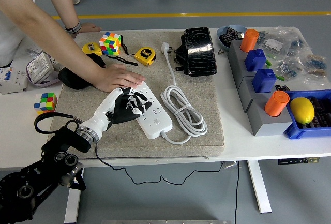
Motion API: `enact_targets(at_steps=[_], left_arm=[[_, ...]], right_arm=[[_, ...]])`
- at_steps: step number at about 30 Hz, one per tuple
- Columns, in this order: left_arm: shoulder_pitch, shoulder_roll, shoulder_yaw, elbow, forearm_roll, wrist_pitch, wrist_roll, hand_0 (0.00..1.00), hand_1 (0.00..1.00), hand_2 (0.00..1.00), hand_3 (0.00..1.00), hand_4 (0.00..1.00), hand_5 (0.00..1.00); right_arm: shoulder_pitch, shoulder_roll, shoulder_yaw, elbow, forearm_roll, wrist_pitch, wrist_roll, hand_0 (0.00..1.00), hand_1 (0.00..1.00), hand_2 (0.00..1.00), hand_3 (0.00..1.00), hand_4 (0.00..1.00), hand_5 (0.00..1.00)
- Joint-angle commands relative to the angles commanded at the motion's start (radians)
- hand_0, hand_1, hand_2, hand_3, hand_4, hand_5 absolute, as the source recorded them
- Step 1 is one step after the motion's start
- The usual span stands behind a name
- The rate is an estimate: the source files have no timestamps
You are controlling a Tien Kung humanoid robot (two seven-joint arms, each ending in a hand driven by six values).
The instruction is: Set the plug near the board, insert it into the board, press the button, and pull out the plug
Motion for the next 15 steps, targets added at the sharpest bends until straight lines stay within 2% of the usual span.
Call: enact_targets(at_steps=[12,15], left_arm=[[-0.001,0.001,-0.001,-0.006,0.008,-0.005,0.008,0.207,0.175,0.268,0.467,0.775,0.276],[0.002,0.004,-0.011,-0.028,0.037,-0.026,0.035,0.207,0.175,0.268,0.467,0.775,0.276]], right_arm=[[0.000,-0.001,0.001,0.000,0.000,0.000,0.000,0.489,0.538,0.525,0.509,0.812,0.338],[0.000,-0.003,-0.002,0.000,0.001,0.000,0.000,0.489,0.538,0.525,0.509,0.812,0.338]])
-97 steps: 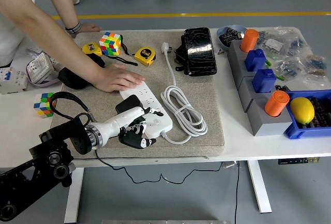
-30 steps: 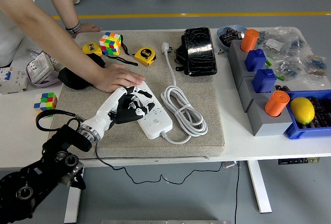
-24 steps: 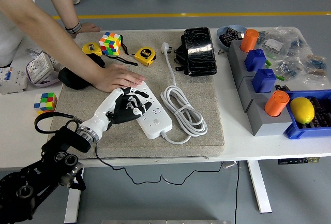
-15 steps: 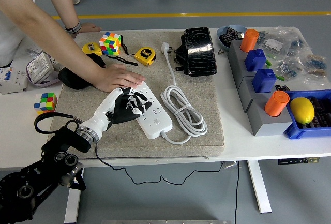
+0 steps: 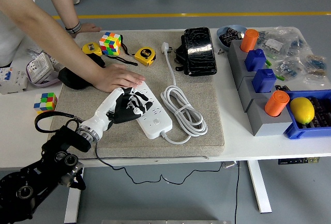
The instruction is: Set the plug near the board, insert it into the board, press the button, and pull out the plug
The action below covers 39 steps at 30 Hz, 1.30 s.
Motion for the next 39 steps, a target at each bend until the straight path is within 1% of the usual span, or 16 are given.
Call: enact_targets(at_steps=[2,3,4,6,9,10,13,15,16,17,18,21,22,26,33,39], left_arm=[[0.001,0.005,-0.012,-0.032,0.042,-0.031,0.042,0.207,0.175,0.268,0.467,0.775,0.276],[0.001,0.007,-0.016,-0.045,0.065,-0.047,0.066,0.094,0.060,0.152,0.585,0.792,0.268],[0.000,0.010,-0.021,-0.063,0.092,-0.067,0.093,0.094,0.060,0.152,0.585,0.792,0.268],[-0.004,0.016,-0.037,-0.110,0.164,-0.127,0.166,0.094,0.060,0.152,0.585,0.792,0.268],[-0.011,0.019,-0.048,-0.158,0.263,-0.228,0.287,0.094,0.060,0.152,0.585,0.792,0.268],[-0.013,0.019,-0.048,-0.170,0.287,-0.261,0.322,0.076,0.071,0.161,0.732,0.690,0.071],[-0.020,0.019,-0.037,-0.183,0.343,-0.341,0.403,0.076,0.071,0.161,0.732,0.690,0.071],[-0.024,0.018,-0.029,-0.180,0.376,-0.376,0.428,0.076,0.071,0.161,0.732,0.690,0.071],[-0.025,0.018,-0.027,-0.179,0.382,-0.388,0.437,0.070,0.078,0.159,0.920,0.603,0.002],[-0.025,0.019,-0.023,-0.177,0.382,-0.404,0.449,0.070,0.078,0.159,0.920,0.603,0.002],[-0.026,0.019,-0.021,-0.176,0.384,-0.414,0.456,0.070,0.078,0.159,0.920,0.603,0.002],[-0.027,0.018,-0.014,-0.171,0.401,-0.413,0.456,0.070,0.078,0.159,0.920,0.603,0.002],[-0.028,0.017,-0.013,-0.169,0.405,-0.411,0.454,0.066,0.078,0.157,0.916,0.715,0.002],[-0.028,0.015,-0.012,-0.161,0.404,-0.396,0.441,0.066,0.078,0.157,0.916,0.715,0.002],[-0.030,0.011,-0.007,-0.145,0.413,-0.405,0.449,0.064,0.080,0.159,0.909,0.730,0.002],[-0.032,0.003,-0.002,-0.122,0.424,-0.399,0.449,0.063,0.081,0.159,0.902,0.742,0.002]], right_arm=[[0.000,-0.001,-0.002,0.000,0.000,0.000,0.000,0.489,0.538,0.525,0.509,0.812,0.338],[0.000,-0.001,-0.003,0.000,0.000,0.000,0.000,0.489,0.539,0.525,0.509,0.812,0.338],[0.000,-0.001,-0.003,0.000,0.000,0.000,0.000,0.489,0.539,0.525,0.509,0.812,0.338],[0.000,-0.003,-0.006,0.000,0.000,0.001,0.000,0.489,0.539,0.525,0.509,0.812,0.338],[0.001,-0.005,-0.010,0.000,0.000,0.001,0.000,0.489,0.539,0.525,0.509,0.812,0.338],[0.002,-0.005,-0.010,0.000,0.000,0.001,0.000,0.489,0.539,0.525,0.510,0.812,0.337],[0.002,-0.006,-0.012,0.000,0.001,0.001,-0.001,0.489,0.539,0.525,0.510,0.812,0.337],[0.003,-0.007,-0.013,0.000,0.002,0.000,0.000,0.489,0.539,0.525,0.510,0.812,0.337],[0.003,-0.007,-0.013,0.000,0.002,0.000,0.000,0.489,0.539,0.525,0.509,0.811,0.338],[0.003,-0.008,-0.013,0.001,0.002,0.000,0.000,0.489,0.539,0.525,0.509,0.811,0.338],[0.003,-0.008,-0.014,0.001,0.002,0.000,0.000,0.489,0.539,0.525,0.509,0.811,0.338],[0.002,-0.008,-0.018,0.000,0.003,0.000,0.000,0.489,0.539,0.525,0.509,0.811,0.338],[0.002,-0.008,-0.019,0.000,0.004,0.000,0.000,0.489,0.539,0.525,0.510,0.812,0.338],[0.000,-0.009,-0.020,0.001,0.002,0.000,0.000,0.489,0.539,0.525,0.510,0.812,0.338],[-0.001,-0.008,-0.016,0.001,0.001,0.000,0.000,0.489,0.539,0.525,0.509,0.811,0.339],[-0.001,-0.007,-0.011,0.001,0.000,0.000,0.000,0.489,0.539,0.525,0.509,0.811,0.338]])
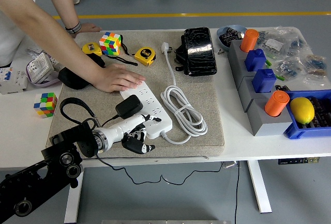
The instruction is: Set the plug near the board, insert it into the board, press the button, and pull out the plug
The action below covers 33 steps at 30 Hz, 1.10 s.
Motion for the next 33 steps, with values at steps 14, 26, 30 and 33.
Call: enact_targets(at_steps=[14,26,30,33], left_arm=[[0.010,-0.001,-0.004,0.018,0.019,-0.012,0.028,0.061,0.081,0.160,0.871,0.736,0.002],[0.020,0.000,-0.026,0.011,-0.054,0.095,-0.118,0.072,0.051,0.152,0.778,0.686,0.107],[0.024,0.002,-0.036,0.025,-0.122,0.191,-0.202,0.072,0.051,0.152,0.778,0.686,0.107],[0.026,0.002,-0.037,0.041,-0.183,0.275,-0.281,0.112,0.031,0.168,0.633,0.756,0.195]], right_arm=[[-0.002,0.004,0.011,0.001,-0.005,0.000,0.000,0.489,0.538,0.525,0.508,0.811,0.337],[-0.002,0.007,0.017,0.001,-0.007,0.000,0.001,0.490,0.538,0.524,0.509,0.812,0.337],[-0.002,0.007,0.017,0.001,-0.008,0.001,0.001,0.490,0.538,0.524,0.509,0.812,0.337],[-0.001,0.008,0.018,0.001,-0.008,0.000,0.001,0.491,0.538,0.524,0.508,0.813,0.339]])
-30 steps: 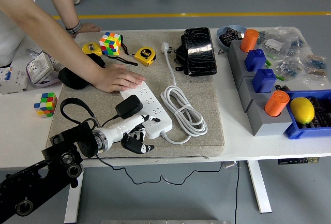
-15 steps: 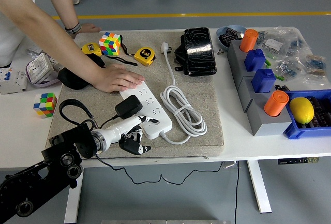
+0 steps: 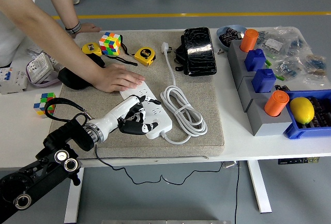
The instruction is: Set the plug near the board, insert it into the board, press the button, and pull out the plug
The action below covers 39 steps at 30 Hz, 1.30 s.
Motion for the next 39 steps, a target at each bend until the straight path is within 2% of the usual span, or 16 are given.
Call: enact_targets(at_steps=[3,4,6,9,10,13,15,16,20,21,22,27,28,33,34,39], left_arm=[[0.000,-0.002,-0.004,0.019,-0.033,0.083,-0.084,0.112,0.031,0.168,0.633,0.756,0.195],[0.001,-0.005,-0.010,0.030,-0.026,0.112,-0.111,0.200,0.173,0.308,0.552,0.817,0.254],[0.001,-0.008,-0.019,0.045,0.004,0.153,-0.141,0.200,0.173,0.308,0.552,0.817,0.254],[0.001,-0.010,-0.031,0.069,0.073,0.205,-0.156,0.200,0.173,0.308,0.552,0.817,0.254],[0.001,-0.010,-0.033,0.073,0.084,0.213,-0.157,0.478,0.582,0.565,0.570,0.962,0.351],[0.000,-0.012,-0.036,0.091,0.149,0.237,-0.140,0.478,0.582,0.565,0.570,0.962,0.351],[0.000,-0.015,-0.037,0.104,0.204,0.241,-0.107,0.478,0.582,0.565,0.570,0.962,0.351],[0.001,-0.016,-0.036,0.111,0.231,0.241,-0.088,0.658,0.725,0.739,0.671,0.998,0.391],[0.000,-0.020,-0.027,0.143,0.310,0.221,-0.009,0.658,0.725,0.739,0.671,0.998,0.391],[0.000,-0.020,-0.026,0.147,0.319,0.219,-0.001,0.658,0.725,0.739,0.671,0.998,0.391],[0.000,-0.021,-0.023,0.154,0.331,0.219,0.008,0.727,0.776,0.789,0.740,0.998,0.431],[-0.003,-0.026,-0.017,0.181,0.373,0.220,0.029,0.727,0.776,0.789,0.740,0.998,0.431],[-0.004,-0.027,-0.015,0.186,0.382,0.222,0.032,0.616,0.739,0.745,0.744,0.998,0.461],[-0.007,-0.031,0.000,0.205,0.407,0.234,0.055,0.616,0.739,0.745,0.744,0.998,0.461],[-0.009,-0.033,0.004,0.209,0.413,0.238,0.061,0.447,0.597,0.594,0.694,0.998,0.363],[-0.018,-0.041,0.014,0.226,0.439,0.251,0.080,0.447,0.597,0.594,0.694,0.998,0.363]], right_arm=[[0.000,0.000,0.000,0.000,0.001,0.000,0.000,0.491,0.538,0.524,0.508,0.813,0.339],[0.000,0.000,0.000,0.000,0.001,0.000,0.000,0.489,0.538,0.524,0.508,0.812,0.338],[0.000,0.001,0.000,0.000,0.001,0.000,0.000,0.489,0.538,0.524,0.508,0.812,0.338],[-0.001,0.001,0.000,0.000,0.000,0.000,0.000,0.489,0.538,0.524,0.508,0.812,0.338],[0.000,0.001,0.000,0.000,0.000,0.000,0.000,0.490,0.538,0.524,0.508,0.812,0.337],[-0.001,0.001,0.001,0.000,-0.001,0.001,0.000,0.490,0.538,0.524,0.508,0.812,0.337],[-0.001,0.001,0.001,0.000,-0.001,0.001,0.000,0.490,0.538,0.524,0.508,0.812,0.337],[-0.002,0.001,0.000,0.000,-0.001,0.001,0.000,0.490,0.538,0.524,0.508,0.812,0.335],[0.000,0.002,0.003,0.001,-0.003,0.001,0.000,0.490,0.538,0.524,0.508,0.812,0.335],[0.000,0.002,0.004,0.001,-0.003,0.001,0.000,0.490,0.538,0.524,0.508,0.812,0.335],[0.000,0.002,0.005,0.001,-0.005,0.001,0.000,0.490,0.538,0.524,0.508,0.813,0.335],[-0.001,0.002,0.014,0.004,-0.012,0.000,0.001,0.490,0.538,0.524,0.508,0.813,0.335],[-0.001,0.002,0.014,0.004,-0.013,0.001,0.000,0.490,0.538,0.524,0.509,0.813,0.335],[0.000,0.001,0.016,0.005,-0.018,0.000,0.001,0.490,0.538,0.524,0.509,0.813,0.335],[0.000,0.001,0.016,0.005,-0.018,0.000,0.001,0.491,0.538,0.524,0.509,0.814,0.334],[0.002,-0.002,0.012,0.006,-0.019,0.000,0.001,0.491,0.538,0.524,0.509,0.814,0.334]])
